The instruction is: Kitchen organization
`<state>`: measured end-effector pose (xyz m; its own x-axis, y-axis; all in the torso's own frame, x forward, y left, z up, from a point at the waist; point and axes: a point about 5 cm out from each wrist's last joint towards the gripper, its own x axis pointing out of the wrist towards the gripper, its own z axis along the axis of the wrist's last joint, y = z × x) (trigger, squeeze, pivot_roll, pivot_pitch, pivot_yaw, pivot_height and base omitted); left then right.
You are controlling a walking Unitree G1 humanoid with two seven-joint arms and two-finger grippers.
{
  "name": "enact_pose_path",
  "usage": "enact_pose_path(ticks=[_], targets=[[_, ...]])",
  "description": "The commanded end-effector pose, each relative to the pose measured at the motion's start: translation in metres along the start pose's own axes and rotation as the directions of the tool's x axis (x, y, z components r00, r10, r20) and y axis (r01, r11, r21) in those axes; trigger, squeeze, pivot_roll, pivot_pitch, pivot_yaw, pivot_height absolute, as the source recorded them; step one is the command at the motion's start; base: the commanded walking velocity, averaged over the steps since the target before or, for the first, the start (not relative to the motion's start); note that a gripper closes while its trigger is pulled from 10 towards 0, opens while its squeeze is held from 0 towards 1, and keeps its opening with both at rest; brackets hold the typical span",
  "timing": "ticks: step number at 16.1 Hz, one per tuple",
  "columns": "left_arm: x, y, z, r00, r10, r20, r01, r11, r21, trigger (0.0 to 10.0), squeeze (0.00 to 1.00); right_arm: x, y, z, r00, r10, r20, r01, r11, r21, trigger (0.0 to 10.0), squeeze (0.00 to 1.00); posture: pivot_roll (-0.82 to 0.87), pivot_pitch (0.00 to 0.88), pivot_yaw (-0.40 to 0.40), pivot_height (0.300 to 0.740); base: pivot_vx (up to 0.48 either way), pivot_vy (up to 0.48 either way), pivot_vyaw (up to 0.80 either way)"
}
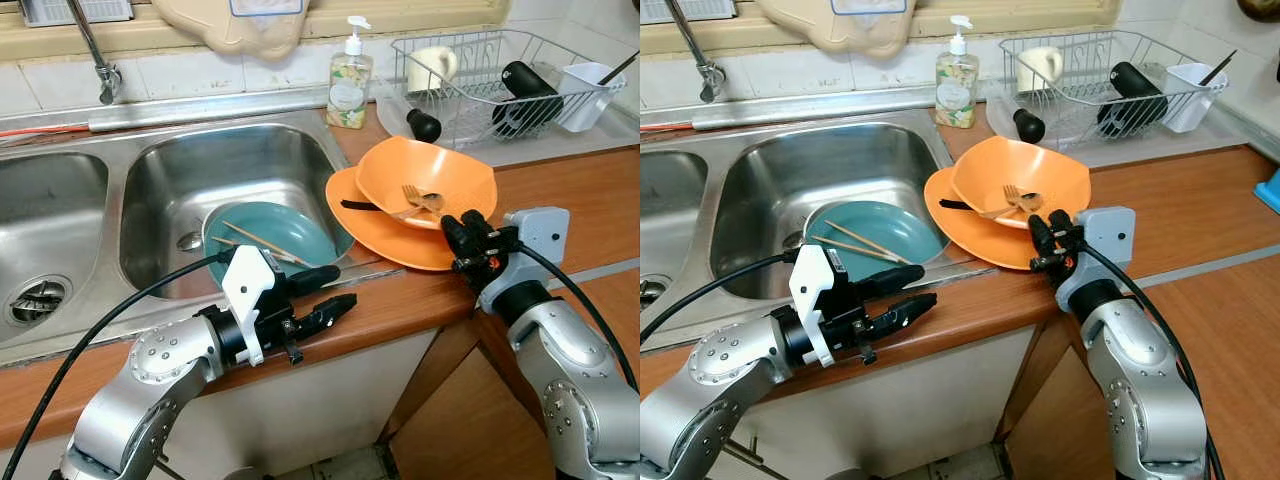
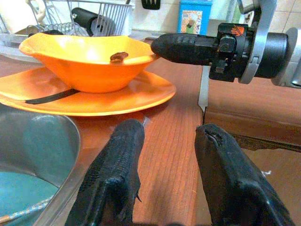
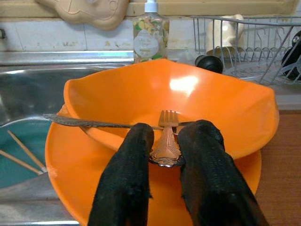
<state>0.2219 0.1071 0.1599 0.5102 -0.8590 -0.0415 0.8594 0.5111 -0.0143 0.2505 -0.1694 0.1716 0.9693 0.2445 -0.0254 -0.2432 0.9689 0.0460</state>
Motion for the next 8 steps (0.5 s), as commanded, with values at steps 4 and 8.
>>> enact_pose_path(ticks=[4,8], targets=[[0.001,0.0,0.002,1.0,-0.009,-0.009,0.009,1.0,0.024,10.0,0.0,0.002,-0.001,-0.003,1.0,-0.005,-0.02,0.004,1.0,0.0,0.0,0.0,-0.09,0.0,0.018,0.74,0.0,0.0,0.0],[0.001,0.001,0.002,1.0,-0.009,-0.008,0.009,1.0,0.026,10.0,0.0,0.002,-0.006,0.006,1.0,-0.02,0.021,0.02,1.0,-0.003,0.0,0.0,-0.09,0.0,0.018,0.74,0.0,0.0,0.0]])
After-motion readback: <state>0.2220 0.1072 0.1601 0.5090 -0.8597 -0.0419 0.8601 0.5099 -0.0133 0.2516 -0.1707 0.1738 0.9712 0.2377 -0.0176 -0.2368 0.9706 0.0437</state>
